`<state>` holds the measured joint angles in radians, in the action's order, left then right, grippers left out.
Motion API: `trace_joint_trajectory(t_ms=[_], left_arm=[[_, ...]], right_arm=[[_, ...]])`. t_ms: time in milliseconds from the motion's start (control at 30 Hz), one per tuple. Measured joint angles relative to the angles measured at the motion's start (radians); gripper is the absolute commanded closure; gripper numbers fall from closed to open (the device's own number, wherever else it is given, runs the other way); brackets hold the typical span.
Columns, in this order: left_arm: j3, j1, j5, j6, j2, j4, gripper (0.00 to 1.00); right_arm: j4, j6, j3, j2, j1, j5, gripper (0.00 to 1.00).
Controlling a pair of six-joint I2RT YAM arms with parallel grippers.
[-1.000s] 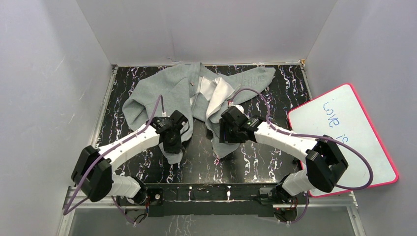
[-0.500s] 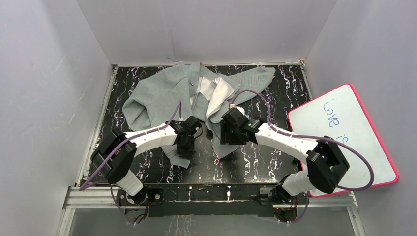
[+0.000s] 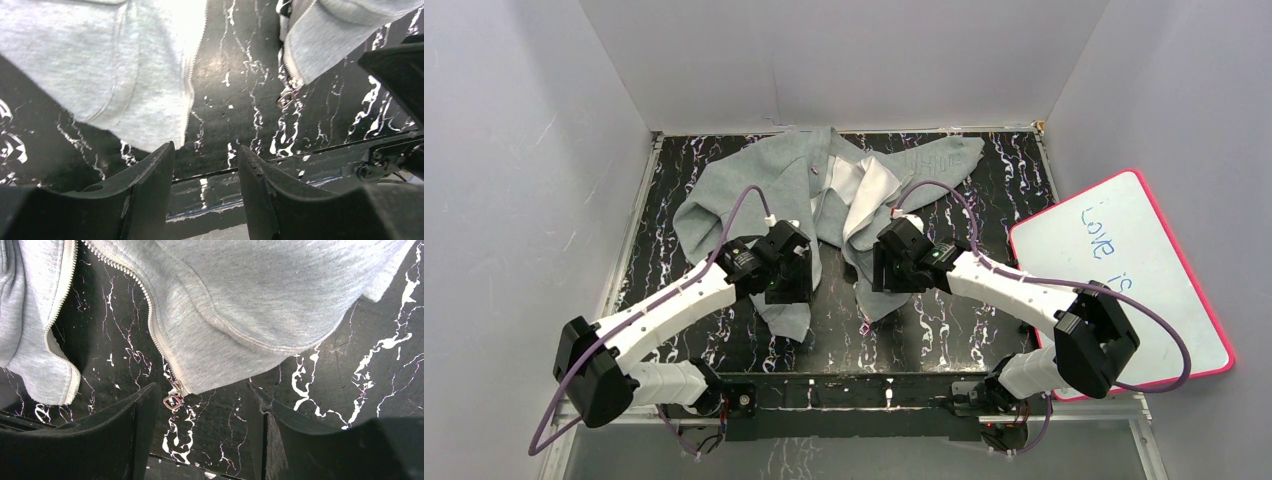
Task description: Zip up the jacket
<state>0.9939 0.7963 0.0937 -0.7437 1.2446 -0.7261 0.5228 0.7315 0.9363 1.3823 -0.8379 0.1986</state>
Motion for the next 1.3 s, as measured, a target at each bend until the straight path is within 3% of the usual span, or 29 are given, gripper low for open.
trace_joint_trajectory(t_ms=[333,1300], left_arm=[[-0.076,0.000,0.042,0.018,-0.009,-0.098,0.49],[-0.064,0.054,0.023,0.089,0.300,-0.059,0.52]], right_arm=[[0.000,0.000,0.000,0.000,0.000,0.000,0.30],[0.000,-0.001,-0.017,0.000,0.000,-0.011,0.30]])
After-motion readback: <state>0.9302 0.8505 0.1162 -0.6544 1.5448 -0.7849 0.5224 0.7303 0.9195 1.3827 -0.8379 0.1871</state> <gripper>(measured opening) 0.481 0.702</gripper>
